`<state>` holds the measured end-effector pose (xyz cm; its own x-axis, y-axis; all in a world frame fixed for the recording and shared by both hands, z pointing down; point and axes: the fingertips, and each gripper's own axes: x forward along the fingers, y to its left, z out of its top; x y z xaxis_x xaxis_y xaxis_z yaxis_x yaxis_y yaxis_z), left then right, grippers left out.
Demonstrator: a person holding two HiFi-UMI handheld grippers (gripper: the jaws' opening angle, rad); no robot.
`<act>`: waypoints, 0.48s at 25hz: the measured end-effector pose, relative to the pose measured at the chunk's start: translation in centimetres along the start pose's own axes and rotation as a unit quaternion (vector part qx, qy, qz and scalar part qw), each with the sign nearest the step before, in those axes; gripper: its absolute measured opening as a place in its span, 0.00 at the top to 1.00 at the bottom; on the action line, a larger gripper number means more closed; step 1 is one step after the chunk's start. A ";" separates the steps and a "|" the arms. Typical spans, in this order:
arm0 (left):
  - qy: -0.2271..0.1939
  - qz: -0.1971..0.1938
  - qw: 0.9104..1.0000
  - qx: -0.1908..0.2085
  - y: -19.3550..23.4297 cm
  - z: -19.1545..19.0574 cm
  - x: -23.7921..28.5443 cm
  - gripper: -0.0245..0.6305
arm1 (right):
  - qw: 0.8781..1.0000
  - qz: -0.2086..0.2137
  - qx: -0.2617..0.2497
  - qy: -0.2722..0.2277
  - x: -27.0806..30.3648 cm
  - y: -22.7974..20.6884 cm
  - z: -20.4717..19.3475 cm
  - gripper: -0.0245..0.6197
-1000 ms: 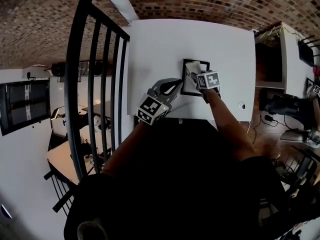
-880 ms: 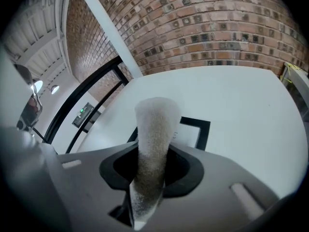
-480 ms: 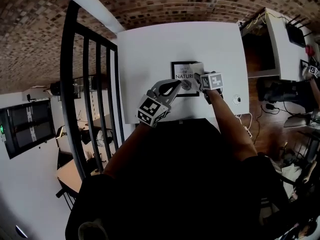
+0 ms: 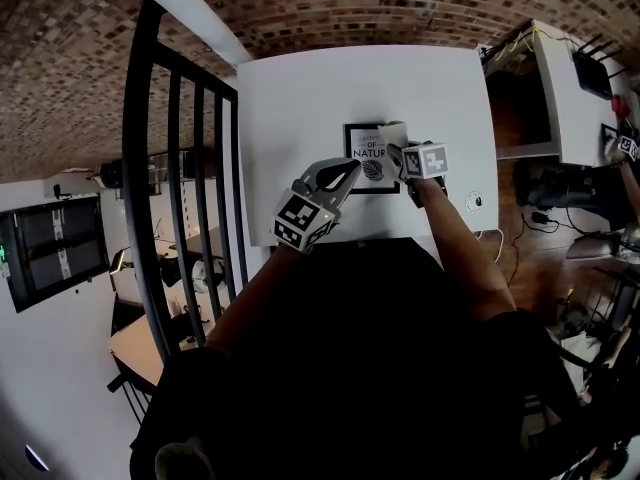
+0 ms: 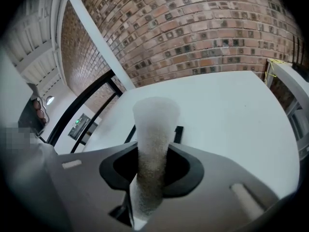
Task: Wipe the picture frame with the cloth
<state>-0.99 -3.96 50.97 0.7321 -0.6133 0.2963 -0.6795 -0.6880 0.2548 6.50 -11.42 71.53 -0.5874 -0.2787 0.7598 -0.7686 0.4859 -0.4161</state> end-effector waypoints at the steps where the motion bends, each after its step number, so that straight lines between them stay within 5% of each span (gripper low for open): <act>1: -0.001 0.004 1.000 -0.002 0.2 -0.1 -0.2 0.96 | 1.000 0.010 -0.006 0.004 0.6 0.8 -0.1 0.79; 12: 0.015 0.042 0.999 -0.028 2.2 -2.1 -2.4 0.96 | 0.991 0.095 -0.064 0.063 5.6 10.5 -2.6 0.79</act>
<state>-4.36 -3.15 52.77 0.6719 -0.6551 0.3456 -0.7401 -0.6121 0.2786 -4.20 -5.71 72.77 -0.6754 -0.0707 0.7340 -0.6049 0.6224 -0.4967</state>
